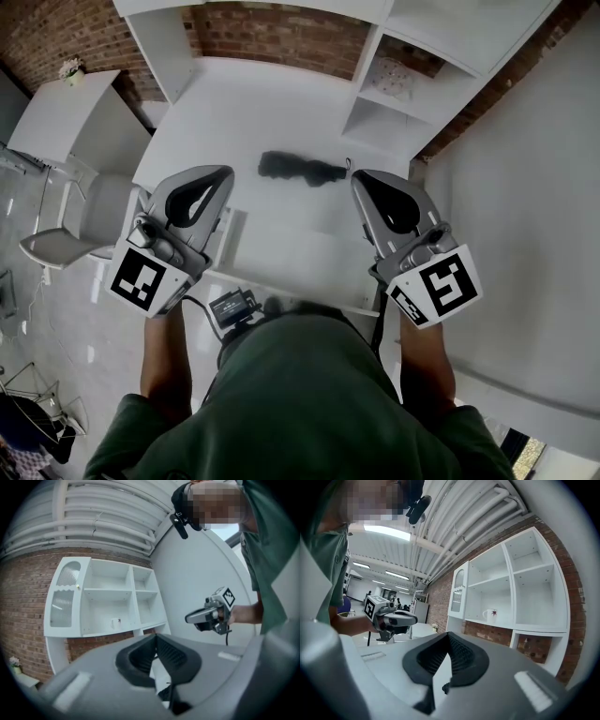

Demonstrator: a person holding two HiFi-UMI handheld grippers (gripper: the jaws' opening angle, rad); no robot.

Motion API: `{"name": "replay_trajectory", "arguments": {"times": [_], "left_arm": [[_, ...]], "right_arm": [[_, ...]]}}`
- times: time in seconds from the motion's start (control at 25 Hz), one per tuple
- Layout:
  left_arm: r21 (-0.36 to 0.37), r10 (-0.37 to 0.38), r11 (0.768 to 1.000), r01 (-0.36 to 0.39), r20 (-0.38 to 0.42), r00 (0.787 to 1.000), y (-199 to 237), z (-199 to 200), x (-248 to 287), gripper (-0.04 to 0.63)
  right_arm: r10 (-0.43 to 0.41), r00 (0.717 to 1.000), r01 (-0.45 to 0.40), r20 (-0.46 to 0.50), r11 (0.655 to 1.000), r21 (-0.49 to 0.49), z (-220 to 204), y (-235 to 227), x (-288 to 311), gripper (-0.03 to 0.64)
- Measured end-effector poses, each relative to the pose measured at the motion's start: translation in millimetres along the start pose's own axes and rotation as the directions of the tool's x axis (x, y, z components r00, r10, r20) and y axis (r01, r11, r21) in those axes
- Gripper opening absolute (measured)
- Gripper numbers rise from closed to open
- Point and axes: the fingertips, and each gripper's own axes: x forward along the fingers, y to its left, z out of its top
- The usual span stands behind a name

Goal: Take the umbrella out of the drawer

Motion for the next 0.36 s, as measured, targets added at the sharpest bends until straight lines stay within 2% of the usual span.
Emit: {"name": "replay_trajectory", "arguments": {"times": [0.36], "left_arm": [[-0.007,0.015,1.000,-0.015,-0.013,1.000,-4,-7,-18,0.000]], "right_arm": [[0.017,1.000,-0.017,-0.004,1.000,0.001,-5,13,3,0.006]]}}
